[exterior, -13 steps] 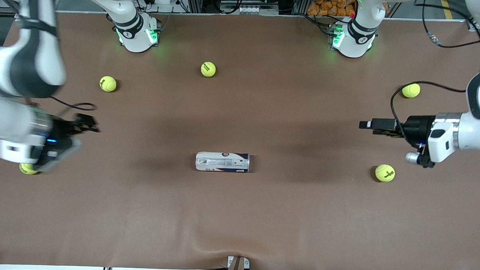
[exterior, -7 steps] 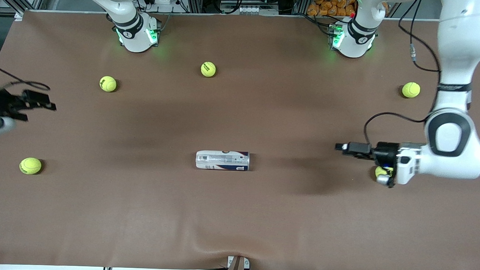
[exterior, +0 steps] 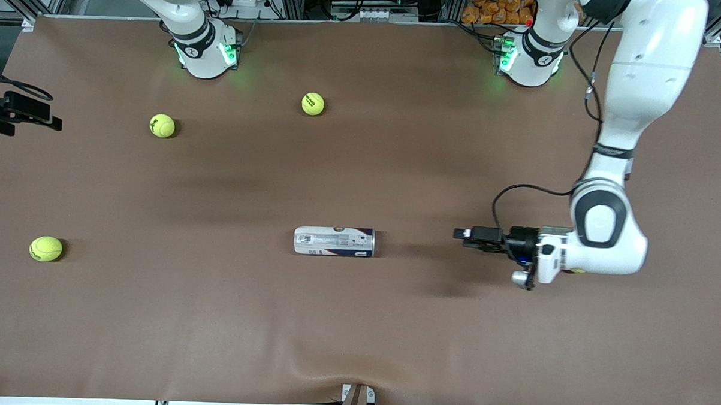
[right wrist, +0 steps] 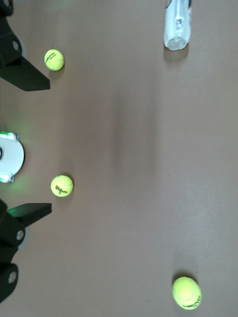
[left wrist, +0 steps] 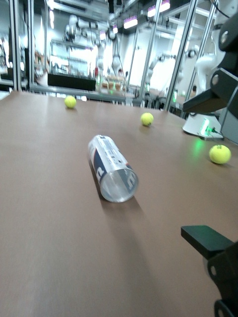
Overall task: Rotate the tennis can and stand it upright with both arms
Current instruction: 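Reach the left gripper to the can's end and grasp it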
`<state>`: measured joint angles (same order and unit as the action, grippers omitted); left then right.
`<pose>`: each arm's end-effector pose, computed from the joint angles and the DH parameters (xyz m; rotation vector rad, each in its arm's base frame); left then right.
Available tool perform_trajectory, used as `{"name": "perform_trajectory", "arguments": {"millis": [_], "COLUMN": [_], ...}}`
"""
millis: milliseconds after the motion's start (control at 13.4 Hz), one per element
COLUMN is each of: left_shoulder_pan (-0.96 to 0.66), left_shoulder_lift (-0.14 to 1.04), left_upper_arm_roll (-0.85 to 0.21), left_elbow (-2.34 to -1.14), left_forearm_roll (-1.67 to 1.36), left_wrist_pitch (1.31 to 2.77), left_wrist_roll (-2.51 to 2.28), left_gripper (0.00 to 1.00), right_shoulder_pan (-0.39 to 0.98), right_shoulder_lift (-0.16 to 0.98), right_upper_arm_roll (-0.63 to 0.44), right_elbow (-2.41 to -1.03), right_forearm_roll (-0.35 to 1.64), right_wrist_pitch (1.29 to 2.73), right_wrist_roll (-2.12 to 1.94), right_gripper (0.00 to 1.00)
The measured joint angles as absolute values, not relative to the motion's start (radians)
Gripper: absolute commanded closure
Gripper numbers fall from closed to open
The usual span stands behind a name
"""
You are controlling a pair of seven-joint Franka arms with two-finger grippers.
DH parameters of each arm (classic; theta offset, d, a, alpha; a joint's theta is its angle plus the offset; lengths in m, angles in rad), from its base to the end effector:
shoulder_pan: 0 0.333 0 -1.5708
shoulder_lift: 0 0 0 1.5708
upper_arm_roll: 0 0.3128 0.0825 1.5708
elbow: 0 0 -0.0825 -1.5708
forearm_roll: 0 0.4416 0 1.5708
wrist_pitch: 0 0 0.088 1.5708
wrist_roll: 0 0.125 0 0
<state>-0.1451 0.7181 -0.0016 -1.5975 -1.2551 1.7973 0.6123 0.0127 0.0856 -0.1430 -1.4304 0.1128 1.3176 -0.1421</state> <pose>0.6890 -0.1997 0.1753 1.9570 -0.0830 -0.1937 0.6041 -0.0593 0.6055 -3.0036 -0.0429 0.2746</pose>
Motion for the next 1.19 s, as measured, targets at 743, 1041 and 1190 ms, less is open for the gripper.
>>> {"name": "perform_trajectory", "arguments": {"millis": [743, 1041, 1190], "left_shoulder_pan": [-0.335, -0.394, -0.421], "left_shoulder_lift": [0.856, 0.882, 0.910], "left_upper_arm_roll": [-0.007, -0.006, -0.006], "left_elbow": [-1.564, -1.537, -1.512], "left_forearm_roll": [-1.561, -1.614, -1.662], "left_wrist_pitch": [1.943, 2.021, 2.036], "left_wrist_roll": [0.632, 0.632, 0.632], "left_gripper": [0.00, 0.00, 0.00], "right_shoulder_pan": [-0.045, -0.045, -0.049], "right_shoulder_lift": [0.009, 0.000, 0.000], "right_upper_arm_roll": [-0.031, -0.005, -0.006], "right_elbow": [-1.431, -1.429, -1.429], "right_forearm_roll": [0.014, -0.008, 0.008], "right_wrist_pitch": [1.311, 1.356, 1.379], "right_wrist_roll": [-0.016, -0.003, -0.003], "right_gripper": [0.00, 0.00, 0.00]}}
